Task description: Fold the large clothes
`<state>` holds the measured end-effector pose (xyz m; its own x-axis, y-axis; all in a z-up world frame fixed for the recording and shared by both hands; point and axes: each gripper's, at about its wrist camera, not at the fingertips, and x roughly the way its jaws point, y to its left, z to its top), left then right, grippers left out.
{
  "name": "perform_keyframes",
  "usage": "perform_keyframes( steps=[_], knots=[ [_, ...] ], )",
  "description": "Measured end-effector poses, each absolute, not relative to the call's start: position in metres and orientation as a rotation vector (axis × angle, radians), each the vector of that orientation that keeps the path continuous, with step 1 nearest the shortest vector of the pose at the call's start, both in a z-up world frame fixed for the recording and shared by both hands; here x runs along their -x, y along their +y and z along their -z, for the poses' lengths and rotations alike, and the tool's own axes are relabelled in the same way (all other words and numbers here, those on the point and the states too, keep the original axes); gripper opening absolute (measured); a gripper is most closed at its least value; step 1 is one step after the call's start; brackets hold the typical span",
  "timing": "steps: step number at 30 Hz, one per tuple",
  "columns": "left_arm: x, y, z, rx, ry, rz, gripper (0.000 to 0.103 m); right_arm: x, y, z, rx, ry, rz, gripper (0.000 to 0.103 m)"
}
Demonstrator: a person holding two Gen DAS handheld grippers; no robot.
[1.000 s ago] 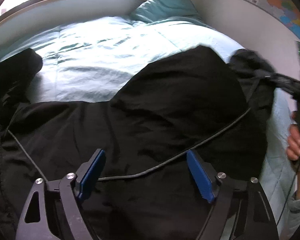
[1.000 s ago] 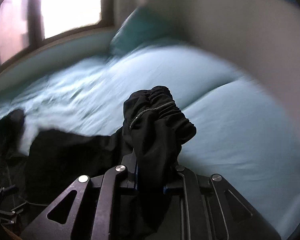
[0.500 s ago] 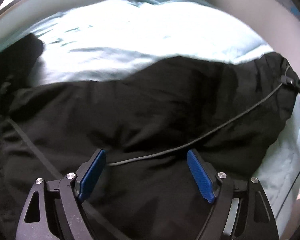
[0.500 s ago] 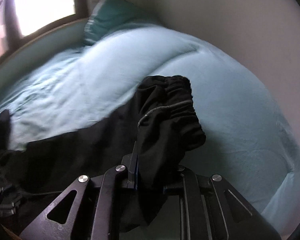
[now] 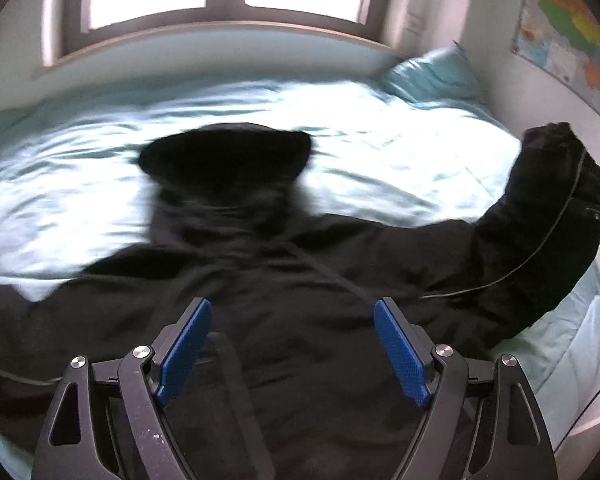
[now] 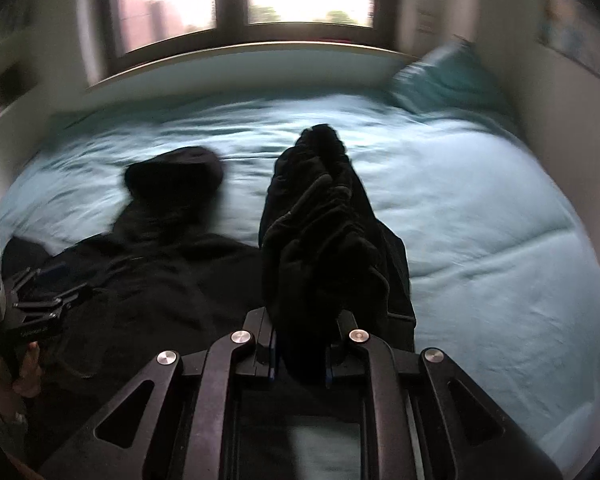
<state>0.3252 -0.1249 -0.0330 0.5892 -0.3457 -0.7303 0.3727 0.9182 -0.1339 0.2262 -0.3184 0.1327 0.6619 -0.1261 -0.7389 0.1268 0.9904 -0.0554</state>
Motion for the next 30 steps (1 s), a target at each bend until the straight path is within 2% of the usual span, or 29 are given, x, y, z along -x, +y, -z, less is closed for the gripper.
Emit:
perform_keyframes(
  steps=[10,20,23,24,26,30],
  knots=[
    [-0.293,0.018,0.038,-0.054,0.787,0.253,0.085,-0.296,-0.13,-0.052,0.106,0.945,-0.104,0.018],
    [-0.299,0.056,0.087,0.037,0.835,0.242,0.084,-0.333,-0.024,0.058,0.116,1.115,-0.211,0.019],
    [-0.301,0.065,0.094,0.061,0.847,0.236,0.084,-0.334,-0.005,0.072,0.166,1.119,-0.215,0.031],
    [-0.301,0.068,0.095,0.066,0.851,0.235,0.084,-0.335,-0.004,0.077,0.161,1.146,-0.222,0.042],
    [-0.304,0.073,0.097,0.089,0.868,0.239,0.084,-0.341,-0.008,0.083,0.066,1.229,-0.257,0.052],
    [-0.305,0.082,0.094,0.17,0.882,0.28,0.084,-0.322,-0.035,0.043,-0.051,1.189,-0.327,0.052]
  ],
)
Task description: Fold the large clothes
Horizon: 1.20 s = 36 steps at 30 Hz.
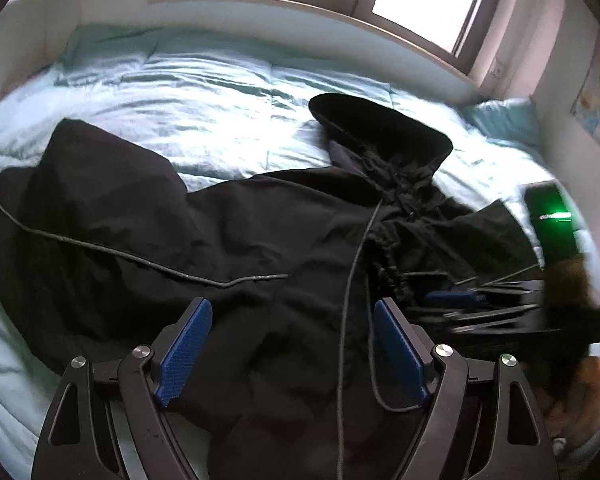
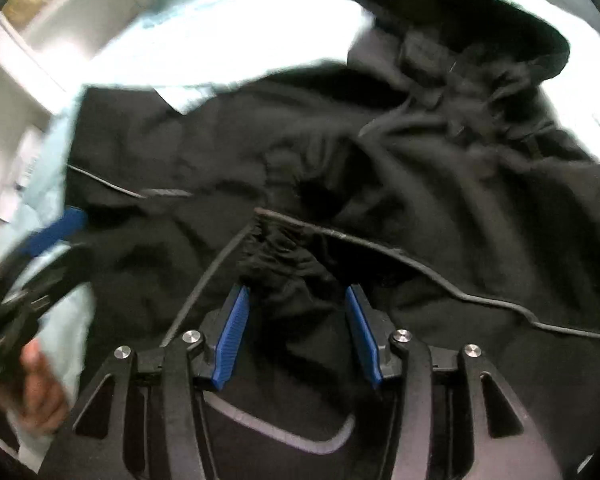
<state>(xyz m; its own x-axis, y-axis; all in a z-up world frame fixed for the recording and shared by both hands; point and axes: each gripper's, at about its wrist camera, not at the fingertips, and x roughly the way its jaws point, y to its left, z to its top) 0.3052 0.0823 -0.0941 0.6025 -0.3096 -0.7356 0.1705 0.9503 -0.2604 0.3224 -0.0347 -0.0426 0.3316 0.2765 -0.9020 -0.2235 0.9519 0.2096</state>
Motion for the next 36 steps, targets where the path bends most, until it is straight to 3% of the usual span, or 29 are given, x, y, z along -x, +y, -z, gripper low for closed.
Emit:
perform_keyframes(
  steps=[7,12,14,15,16,17,20,26,28,32,36],
  knots=[
    [-0.326,0.035,0.091,0.192,0.961,0.462,0.084,-0.273,-0.13,-0.045,-0.009,0.978,-0.116,0.054],
    [-0.355,-0.012,0.119,0.152,1.059,0.46,0.083,-0.261,-0.217,-0.032,-0.112,1.003,0.055,0.054],
    [-0.368,-0.024,0.132,0.147,1.08,0.436,0.077,-0.256,-0.246,-0.016,-0.16,1.034,0.118,0.054],
    [-0.371,-0.026,0.137,0.143,1.092,0.427,0.06,-0.257,-0.263,-0.004,-0.204,1.071,0.155,0.054],
    [-0.377,-0.03,0.143,0.137,1.116,0.414,0.026,-0.256,-0.273,0.002,-0.243,1.09,0.158,0.054],
    [-0.382,-0.034,0.153,0.131,1.165,0.407,0.02,-0.256,-0.285,0.012,-0.306,1.11,0.138,0.054],
    [-0.38,-0.034,0.147,0.12,1.135,0.41,0.018,-0.255,-0.294,0.021,-0.365,1.127,0.108,0.054],
    [-0.36,0.02,0.062,0.193,0.919,0.399,0.016,-0.252,-0.259,-0.001,-0.327,1.077,0.018,0.054],
    [-0.36,0.047,0.051,0.211,0.931,0.377,0.016,-0.255,-0.242,-0.007,-0.286,1.058,0.009,0.054],
    [-0.374,0.068,0.103,0.184,1.117,0.386,0.018,-0.275,-0.22,0.014,-0.217,1.084,0.015,0.054],
    [-0.373,0.074,0.168,0.178,1.19,0.383,0.029,-0.3,-0.209,0.076,-0.172,1.218,0.067,0.054]
  ],
)
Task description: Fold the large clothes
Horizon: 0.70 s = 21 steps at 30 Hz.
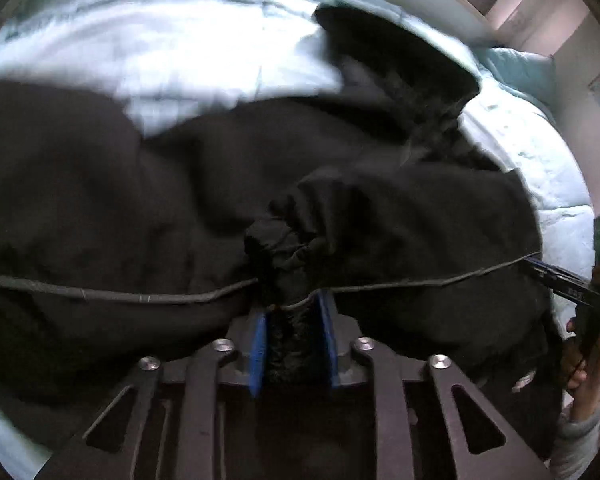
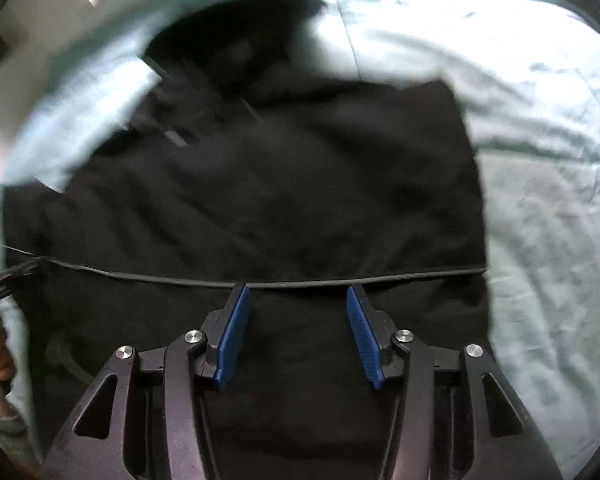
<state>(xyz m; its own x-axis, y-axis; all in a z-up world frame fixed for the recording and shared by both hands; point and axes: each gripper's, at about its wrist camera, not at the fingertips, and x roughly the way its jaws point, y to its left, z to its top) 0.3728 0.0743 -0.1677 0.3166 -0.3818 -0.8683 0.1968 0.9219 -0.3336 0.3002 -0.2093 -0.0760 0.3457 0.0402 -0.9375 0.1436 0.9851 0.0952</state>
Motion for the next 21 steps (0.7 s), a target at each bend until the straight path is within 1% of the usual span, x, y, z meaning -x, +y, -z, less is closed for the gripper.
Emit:
perform_keyframes(
  steps=[2,3,5,7,8,9,10,11,12,13,14,15,18,20,21],
  knots=[
    [-0.367,0.087,0.172,0.258,1.145,0.437,0.031,-0.301,-0.207,0.09,-0.147,1.228,0.075,0.053],
    [-0.365,0.097,0.172,0.308,1.139,0.46,0.035,-0.301,-0.205,0.089,-0.122,1.222,0.078,0.053],
    [-0.36,0.11,0.165,0.363,1.142,0.455,0.036,-0.301,-0.202,0.085,-0.085,1.23,0.079,0.055],
    [-0.357,0.118,0.147,0.345,1.11,0.412,0.036,-0.302,-0.202,0.08,-0.076,1.238,0.088,0.055],
    [-0.349,0.118,0.126,0.319,1.049,0.41,0.037,-0.301,-0.203,0.075,-0.08,1.232,0.101,0.056],
    [-0.343,0.117,0.11,0.308,1.011,0.421,0.044,-0.299,-0.201,0.066,-0.088,1.212,0.107,0.057],
    [-0.338,0.11,0.093,0.297,0.965,0.436,0.061,-0.299,-0.195,0.057,-0.102,1.185,0.094,0.058],
    [-0.335,0.1,0.08,0.286,0.924,0.448,0.07,-0.3,-0.189,0.048,-0.117,1.154,0.074,0.058],
    [-0.336,0.092,0.075,0.276,0.901,0.456,0.08,-0.296,-0.182,0.035,-0.133,1.108,0.047,0.063],
    [-0.336,0.079,0.07,0.259,0.882,0.47,0.08,-0.294,-0.176,0.029,-0.134,1.087,0.038,0.068],
    [-0.339,0.057,0.073,0.234,0.891,0.49,0.08,-0.291,-0.168,0.023,-0.131,1.063,0.029,0.078],
    [-0.342,0.051,0.077,0.219,0.91,0.496,0.08,-0.288,-0.16,0.021,-0.119,1.048,0.019,0.085],
    [-0.353,0.01,0.122,0.139,1.004,0.439,0.081,-0.289,-0.138,0.036,-0.044,1.063,0.028,0.085],
    [-0.368,-0.005,0.171,0.09,1.114,0.336,0.08,-0.297,-0.136,0.067,-0.048,1.128,0.033,0.085],
    [-0.37,-0.006,0.182,0.08,1.117,0.322,0.08,-0.301,-0.139,0.087,-0.072,1.166,0.027,0.085]
  ],
)
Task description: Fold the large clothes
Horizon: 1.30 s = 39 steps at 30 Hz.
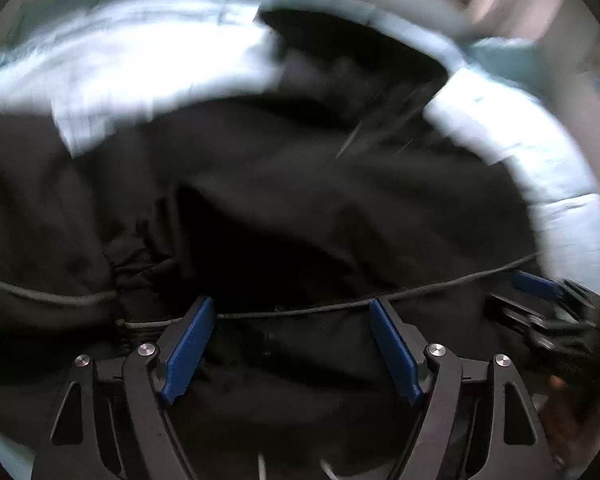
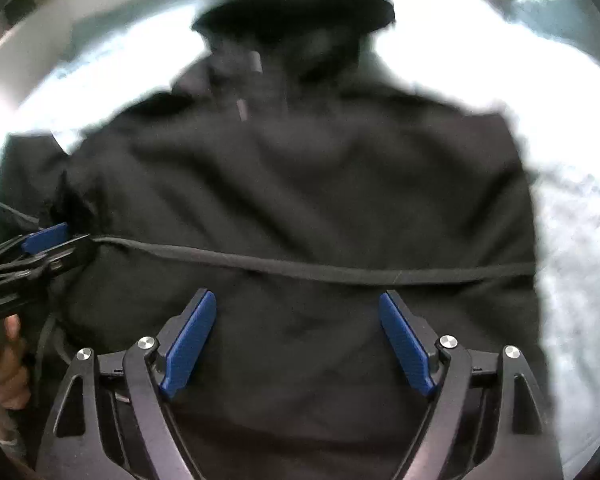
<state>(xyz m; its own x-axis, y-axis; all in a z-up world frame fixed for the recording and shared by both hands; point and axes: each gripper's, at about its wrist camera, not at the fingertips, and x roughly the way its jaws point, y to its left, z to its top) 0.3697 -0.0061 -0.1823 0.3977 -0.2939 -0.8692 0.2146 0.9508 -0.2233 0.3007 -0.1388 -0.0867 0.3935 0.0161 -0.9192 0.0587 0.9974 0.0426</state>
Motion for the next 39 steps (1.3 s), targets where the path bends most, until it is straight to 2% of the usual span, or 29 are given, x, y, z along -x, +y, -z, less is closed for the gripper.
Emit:
perform_keyframes(
  steps=[3,5,9,16,21,29,35,39],
  knots=[
    [-0.367,-0.018,0.186,0.015,1.093,0.29,0.08,-0.301,-0.143,0.101,-0.048,1.115,0.01,0.094],
    [-0.366,-0.022,0.186,-0.007,1.088,0.287,0.08,-0.303,-0.144,0.103,-0.051,1.113,0.016,0.097],
    [-0.36,-0.009,0.174,0.047,1.056,0.325,0.08,-0.302,-0.148,0.097,-0.053,1.12,0.028,0.097],
    [-0.327,0.043,0.113,0.114,0.954,0.298,0.08,-0.275,-0.126,0.067,-0.119,1.182,0.009,0.097],
    [-0.308,0.144,0.083,0.174,0.901,0.145,0.08,-0.244,-0.116,0.054,-0.111,1.086,0.002,0.097],
    [-0.293,0.304,0.062,0.253,0.845,-0.189,0.08,-0.235,-0.109,0.08,-0.038,1.004,0.063,0.098],
    [-0.321,0.405,0.092,0.568,0.85,-0.221,0.08,-0.23,-0.116,0.085,-0.064,0.988,0.049,0.099],
    [-0.347,0.436,0.118,0.724,0.827,-0.213,0.08,-0.229,-0.112,0.087,-0.045,0.98,0.045,0.102]
  ],
)
